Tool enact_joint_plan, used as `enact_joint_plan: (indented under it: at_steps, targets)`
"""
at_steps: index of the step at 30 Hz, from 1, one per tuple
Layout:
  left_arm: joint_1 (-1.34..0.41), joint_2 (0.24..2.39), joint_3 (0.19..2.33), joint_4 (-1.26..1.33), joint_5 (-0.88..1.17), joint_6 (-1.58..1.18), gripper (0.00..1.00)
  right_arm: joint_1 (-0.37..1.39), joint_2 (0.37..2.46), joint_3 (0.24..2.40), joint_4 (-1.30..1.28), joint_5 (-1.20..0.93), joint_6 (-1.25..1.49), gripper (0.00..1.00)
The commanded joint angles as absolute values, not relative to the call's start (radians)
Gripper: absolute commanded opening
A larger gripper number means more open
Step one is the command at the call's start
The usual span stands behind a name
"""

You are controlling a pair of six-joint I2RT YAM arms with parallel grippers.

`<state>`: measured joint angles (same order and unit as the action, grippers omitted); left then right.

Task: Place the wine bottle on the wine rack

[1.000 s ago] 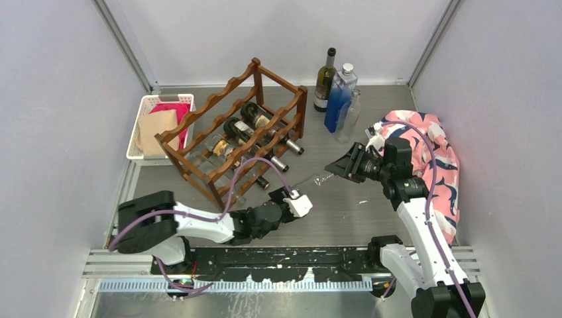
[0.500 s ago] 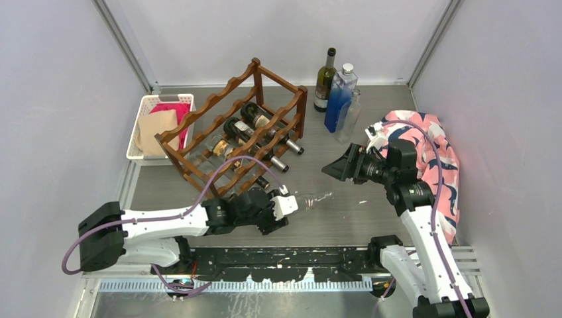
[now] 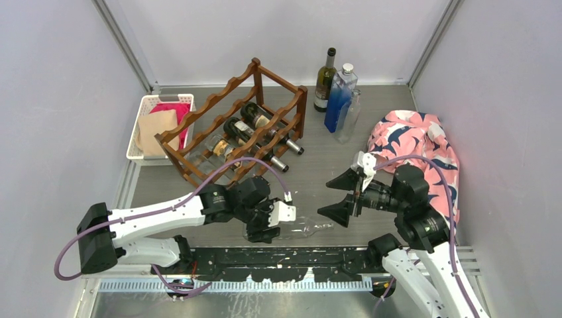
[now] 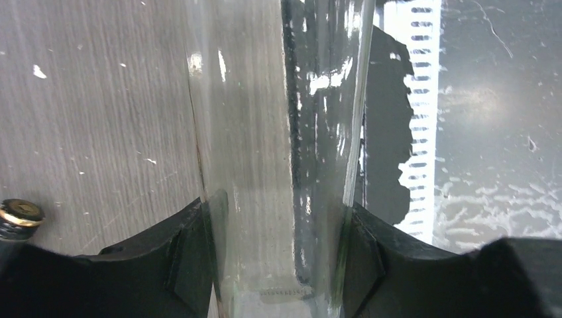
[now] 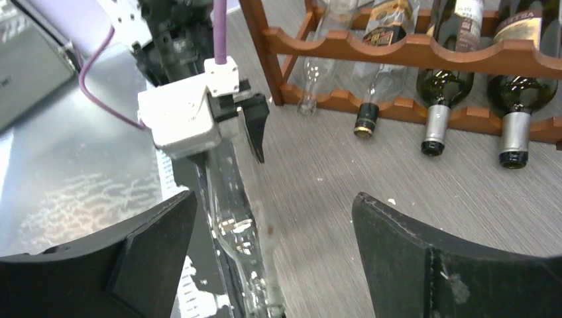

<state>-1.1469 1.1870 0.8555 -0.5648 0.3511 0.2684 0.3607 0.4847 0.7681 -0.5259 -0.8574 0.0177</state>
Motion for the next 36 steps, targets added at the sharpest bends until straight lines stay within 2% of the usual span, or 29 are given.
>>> enact_joint_plan:
  at_steps: [1, 11, 15, 30, 36]
  targets:
    - [-1.122, 1.171, 0.914, -0.617, 0.468, 0.326, 0.00, 0.396, 0.523, 0.795, -0.594, -0.904, -0.154, 0.92]
    - [-1.109, 1.177, 0.953, -0.639, 0.482, 0.311, 0.00, 0.579, 0.633, 0.778, -0.650, -0.741, -0.200, 0.92]
    - [-1.109, 1.176, 0.960, -0.634, 0.475, 0.296, 0.00, 0.688, 0.692, 0.772, -0.645, -0.652, -0.218, 1.00]
    - [-1.094, 1.171, 0.973, -0.634, 0.509, 0.282, 0.00, 0.932, 0.810, 0.757, -0.540, -0.487, -0.227, 1.00]
    - [-1.090, 1.160, 0.968, -0.630, 0.523, 0.286, 0.00, 0.935, 0.800, 0.752, -0.509, -0.506, -0.235, 0.91]
